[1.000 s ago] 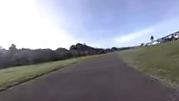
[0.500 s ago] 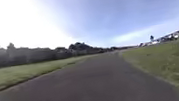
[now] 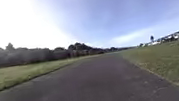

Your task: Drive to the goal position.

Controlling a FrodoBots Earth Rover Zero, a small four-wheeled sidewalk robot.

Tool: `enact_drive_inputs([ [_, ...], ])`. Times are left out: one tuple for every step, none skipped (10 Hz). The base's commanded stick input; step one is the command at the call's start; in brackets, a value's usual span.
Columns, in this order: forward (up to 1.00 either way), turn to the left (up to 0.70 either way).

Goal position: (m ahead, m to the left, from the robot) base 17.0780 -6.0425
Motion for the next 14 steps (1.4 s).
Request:
enact_drive_inputs([
  [1.0,0.0],
  [1.0,0.0],
  [1.0,0.0],
  [1.0,0.0],
  [1.0,0.0],
  [1.0,0.0],
  [1.0,0.0],
  [1.0,0.0],
  [1.0,0.0],
  [1.0,0.0],
  [1.0,0.0],
  [1.0,0.0],
  [1.0,0.0],
  [1.0,-0.15],
])
